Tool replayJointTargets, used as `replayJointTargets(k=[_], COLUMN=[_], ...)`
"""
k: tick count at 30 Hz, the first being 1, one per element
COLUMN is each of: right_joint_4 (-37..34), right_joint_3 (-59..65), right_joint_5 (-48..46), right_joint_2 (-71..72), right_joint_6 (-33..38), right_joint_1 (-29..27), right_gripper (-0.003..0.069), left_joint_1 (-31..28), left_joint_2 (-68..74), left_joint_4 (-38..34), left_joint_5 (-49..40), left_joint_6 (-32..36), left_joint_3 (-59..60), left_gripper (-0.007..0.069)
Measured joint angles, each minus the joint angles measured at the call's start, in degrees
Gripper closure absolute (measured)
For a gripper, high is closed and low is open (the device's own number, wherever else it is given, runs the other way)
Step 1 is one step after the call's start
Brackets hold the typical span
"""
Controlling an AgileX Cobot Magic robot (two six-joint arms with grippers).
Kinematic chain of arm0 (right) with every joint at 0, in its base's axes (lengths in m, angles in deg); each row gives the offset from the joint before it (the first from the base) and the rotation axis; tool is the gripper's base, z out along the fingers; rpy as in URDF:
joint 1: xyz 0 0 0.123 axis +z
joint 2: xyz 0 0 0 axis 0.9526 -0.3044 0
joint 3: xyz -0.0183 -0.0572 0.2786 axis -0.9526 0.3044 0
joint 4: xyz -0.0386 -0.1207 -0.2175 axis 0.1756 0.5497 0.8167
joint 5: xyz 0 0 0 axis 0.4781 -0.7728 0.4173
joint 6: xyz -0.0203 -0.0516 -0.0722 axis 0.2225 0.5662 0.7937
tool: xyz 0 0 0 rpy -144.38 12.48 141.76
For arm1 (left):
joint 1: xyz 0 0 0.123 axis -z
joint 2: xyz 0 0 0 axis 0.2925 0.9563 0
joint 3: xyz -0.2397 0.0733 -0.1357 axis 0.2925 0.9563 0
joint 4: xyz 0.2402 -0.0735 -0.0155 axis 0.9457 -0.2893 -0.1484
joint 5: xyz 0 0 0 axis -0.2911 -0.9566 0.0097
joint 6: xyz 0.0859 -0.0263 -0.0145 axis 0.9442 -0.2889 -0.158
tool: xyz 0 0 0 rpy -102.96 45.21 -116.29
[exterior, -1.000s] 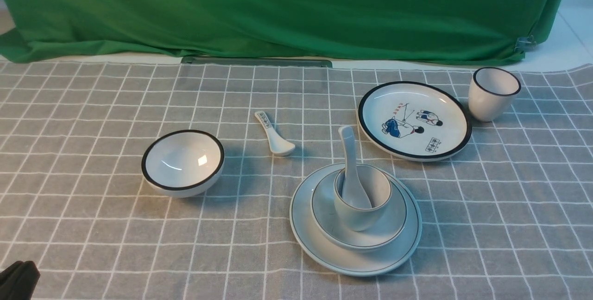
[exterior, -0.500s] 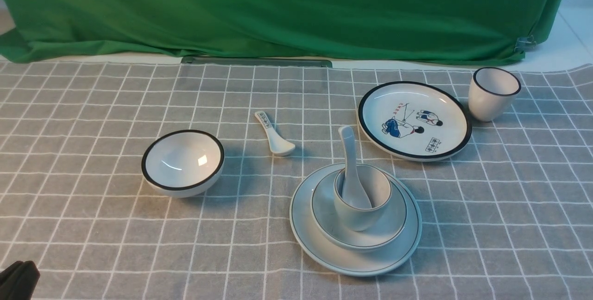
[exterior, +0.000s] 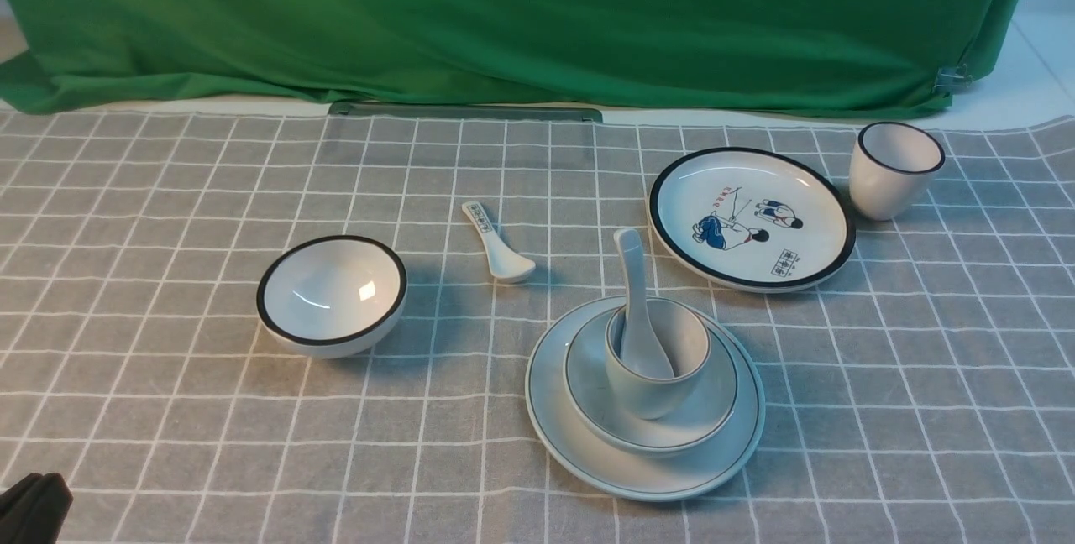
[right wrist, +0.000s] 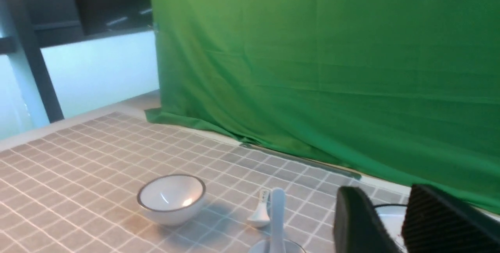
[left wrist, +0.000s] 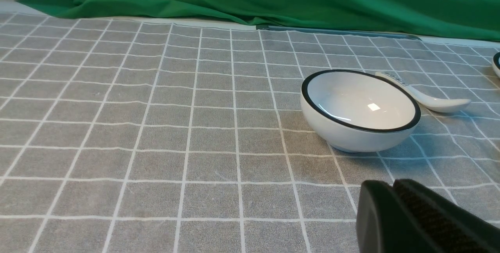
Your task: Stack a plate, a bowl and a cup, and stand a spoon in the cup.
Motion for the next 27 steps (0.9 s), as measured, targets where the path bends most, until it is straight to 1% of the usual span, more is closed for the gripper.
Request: replayJointTargets(k=[5,9,11,13,14,17,18,19,23,27], right_joint_4=[-0.7,-0.7,-0.8,-0.8,-0.8,-0.8,-0.8,-0.8,-1.2,-1.3], right_joint_3=[0.6,2.4,4.5,9.1,11.3,18.0,18.5,21.8,23.6,23.6], right_joint_5=[0.7,0.7,0.4,-1.1,-1.7,-2.6,-2.6,-3.4,-8.9,-10.0], right_joint_2=[0.6,2.0,2.4,2.4,2.4,2.7,2.8,3.8,10.4,11.4], right_joint_6=[1.8,3.2,3.5,4.9,5.3,6.2,6.2,6.3,7.1,7.9], right_joint_1=[-0.3,-5.3,-11.0,-19.4,-22.1,-28.1,-28.8,-30.7,-32.4,-32.4], right_gripper=[0.0424,0.0421,0.0421,0.0419,0.0418,0.0418,0.0418,0.0418,0.0418,0.0418], left_joint_1=[0.0,0.0,0.0,0.0,0.0,0.0,0.0,0.0,0.0,0.0], left_joint_2=[0.0,0.0,0.0,0.0,0.0,0.0,0.0,0.0,0.0,0.0], left_joint_4=[0.0,0.0,0.0,0.0,0.0,0.0,0.0,0.0,0.0,0.1], left_joint_5=[0.0,0.0,0.0,0.0,0.0,0.0,0.0,0.0,-0.1,-0.1], left_joint_6=[0.0,0.0,0.0,0.0,0.0,0.0,0.0,0.0,0.0,0.0], left_joint_3=[0.0,0.0,0.0,0.0,0.0,0.0,0.0,0.0,0.0,0.0], left_gripper=[0.0612,0.0612,0.0612,0.0612,0.0612,0.0612,0.0612,0.0612,0.0612,0.0612])
